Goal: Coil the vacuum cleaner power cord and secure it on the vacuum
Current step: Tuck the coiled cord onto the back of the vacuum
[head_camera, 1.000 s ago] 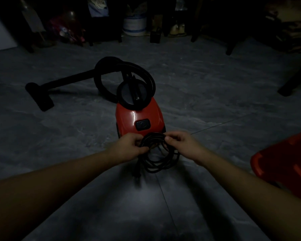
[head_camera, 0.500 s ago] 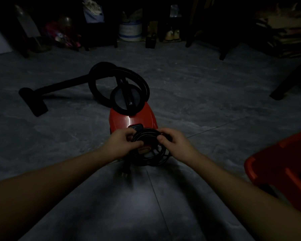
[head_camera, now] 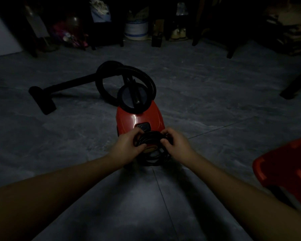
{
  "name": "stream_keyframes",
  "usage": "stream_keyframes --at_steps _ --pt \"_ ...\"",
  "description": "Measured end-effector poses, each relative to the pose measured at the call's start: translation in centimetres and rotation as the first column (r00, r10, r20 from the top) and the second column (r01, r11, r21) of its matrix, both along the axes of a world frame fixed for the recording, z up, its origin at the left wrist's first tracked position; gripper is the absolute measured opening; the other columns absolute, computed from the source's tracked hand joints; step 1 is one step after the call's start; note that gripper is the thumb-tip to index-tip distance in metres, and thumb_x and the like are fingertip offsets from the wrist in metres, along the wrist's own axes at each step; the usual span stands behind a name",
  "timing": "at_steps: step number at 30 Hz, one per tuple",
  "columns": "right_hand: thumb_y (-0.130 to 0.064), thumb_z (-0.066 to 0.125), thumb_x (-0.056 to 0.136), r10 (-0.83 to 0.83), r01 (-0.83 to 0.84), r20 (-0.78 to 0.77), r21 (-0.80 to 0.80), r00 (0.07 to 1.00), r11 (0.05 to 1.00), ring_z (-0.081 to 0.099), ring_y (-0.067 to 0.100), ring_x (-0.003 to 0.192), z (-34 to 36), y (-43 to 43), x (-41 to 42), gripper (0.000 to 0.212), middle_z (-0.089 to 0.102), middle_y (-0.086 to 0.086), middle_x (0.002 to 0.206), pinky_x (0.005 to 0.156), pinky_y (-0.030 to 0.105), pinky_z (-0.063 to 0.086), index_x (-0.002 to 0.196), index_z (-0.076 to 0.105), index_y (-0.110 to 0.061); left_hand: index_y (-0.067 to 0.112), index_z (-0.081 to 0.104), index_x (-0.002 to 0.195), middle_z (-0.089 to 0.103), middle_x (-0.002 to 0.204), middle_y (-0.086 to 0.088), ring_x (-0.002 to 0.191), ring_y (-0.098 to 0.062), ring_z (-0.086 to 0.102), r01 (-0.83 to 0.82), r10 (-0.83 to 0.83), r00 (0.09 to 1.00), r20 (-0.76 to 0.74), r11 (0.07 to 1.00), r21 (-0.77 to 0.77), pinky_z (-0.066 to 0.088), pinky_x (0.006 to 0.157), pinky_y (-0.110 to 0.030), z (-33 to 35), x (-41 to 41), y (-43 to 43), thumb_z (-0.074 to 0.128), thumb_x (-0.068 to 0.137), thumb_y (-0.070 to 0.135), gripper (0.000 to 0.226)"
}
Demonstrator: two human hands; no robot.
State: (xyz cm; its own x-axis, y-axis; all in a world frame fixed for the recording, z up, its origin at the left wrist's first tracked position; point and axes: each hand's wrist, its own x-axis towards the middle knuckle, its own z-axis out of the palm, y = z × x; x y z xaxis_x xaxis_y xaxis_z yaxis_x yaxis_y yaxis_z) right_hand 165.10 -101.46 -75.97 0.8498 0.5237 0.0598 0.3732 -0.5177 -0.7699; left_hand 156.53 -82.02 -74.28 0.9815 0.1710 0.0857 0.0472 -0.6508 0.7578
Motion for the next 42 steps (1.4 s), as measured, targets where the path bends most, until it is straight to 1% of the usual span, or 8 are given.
stream_keyframes --at_steps 6,13,17,21,27,35,40,42 --pt "-0.016 0.062 0.090 -0.043 0.045 -0.092 0.024 0.995 0.999 0.065 0.013 0.084 -0.5 0.0 0.6 0.018 0.067 -0.008 0.091 0.077 0.031 0.053 0.104 0.060 -0.028 0.019 0.063 0.109 0.067 0.085 0.009 0.073 -0.005 0.063 -0.020 0.008 0.996 -0.090 0.991 -0.130 0.049 0.067 -0.010 0.0 0.3 -0.2 0.074 0.078 0.001 0.038" --pt "-0.015 0.065 0.088 -0.051 0.050 -0.124 -0.006 0.991 0.999 0.066 0.016 0.086 -0.9 0.7 0.7 0.019 0.066 -0.006 0.091 0.082 0.035 0.055 0.103 0.064 -0.026 0.015 0.072 0.093 0.063 0.071 0.013 0.060 0.003 0.059 -0.108 0.103 0.990 -0.095 0.993 -0.053 0.046 0.062 -0.015 -1.0 0.2 0.8 0.077 0.079 0.011 0.015" --pt "-0.019 0.067 0.085 -0.136 0.133 -0.084 -0.045 0.987 0.990 0.066 0.016 0.083 -2.0 1.6 0.8 0.013 0.069 -0.005 0.088 0.077 0.032 0.053 0.095 0.064 -0.027 0.015 0.074 0.094 0.064 0.075 0.009 0.064 -0.001 0.059 -0.137 0.137 0.991 -0.008 0.990 0.041 0.040 0.057 -0.006 -1.4 0.1 0.8 0.075 0.082 0.013 0.012" --pt "-0.020 0.066 0.088 -0.227 0.225 -0.022 -0.079 0.974 0.971 0.065 0.017 0.086 -2.1 2.6 1.0 0.016 0.071 0.000 0.095 0.077 0.029 0.051 0.104 0.067 -0.018 0.015 0.073 0.102 0.073 0.087 0.001 0.075 -0.011 0.066 -0.152 0.151 0.988 0.018 0.982 0.112 0.047 0.064 -0.020 -1.8 0.8 0.8 0.071 0.085 0.016 0.018" --pt "-0.023 0.066 0.090 -0.209 0.206 -0.005 -0.140 0.978 0.968 0.066 0.016 0.086 -3.2 2.2 0.2 0.017 0.071 -0.003 0.095 0.075 0.025 0.048 0.106 0.067 -0.018 0.018 0.073 0.100 0.075 0.086 -0.002 0.067 -0.014 0.068 -0.144 0.156 0.986 -0.061 0.975 0.169 0.058 0.060 -0.035 -3.1 0.0 0.7 0.069 0.086 0.023 0.015" --pt "-0.022 0.066 0.089 -0.259 0.262 0.051 -0.080 0.965 0.962 0.056 0.010 0.078 -3.5 2.7 -0.5 0.013 0.061 -0.009 0.087 0.069 0.023 0.038 0.102 0.064 -0.018 0.018 0.071 0.076 0.070 0.066 0.003 0.056 -0.015 0.065 -0.239 0.258 0.959 -0.116 0.958 0.158 0.056 0.054 -0.037 -3.9 -0.4 1.4 0.071 0.083 0.039 0.022" --pt "-0.021 0.064 0.092 -0.220 0.223 0.038 -0.101 0.975 0.970 0.060 0.015 0.086 -4.4 2.7 0.0 0.018 0.069 0.001 0.098 0.073 0.024 0.042 0.108 0.065 -0.014 0.021 0.067 0.068 0.065 0.062 0.005 0.061 -0.013 0.064 -0.262 0.282 0.936 -0.211 0.958 0.117 0.045 0.055 -0.026 -4.5 -0.6 0.6 0.068 0.087 0.044 0.030" --pt "-0.022 0.062 0.093 -0.197 0.196 0.002 -0.108 0.980 0.975 0.063 0.018 0.088 -4.8 2.7 0.3 0.019 0.070 0.004 0.100 0.074 0.025 0.043 0.109 0.065 -0.013 0.019 0.070 0.073 0.068 0.067 0.003 0.064 -0.013 0.065 -0.260 0.271 0.936 -0.224 0.963 0.078 0.048 0.057 -0.027 -5.0 -0.5 0.5 0.071 0.085 0.041 0.026"
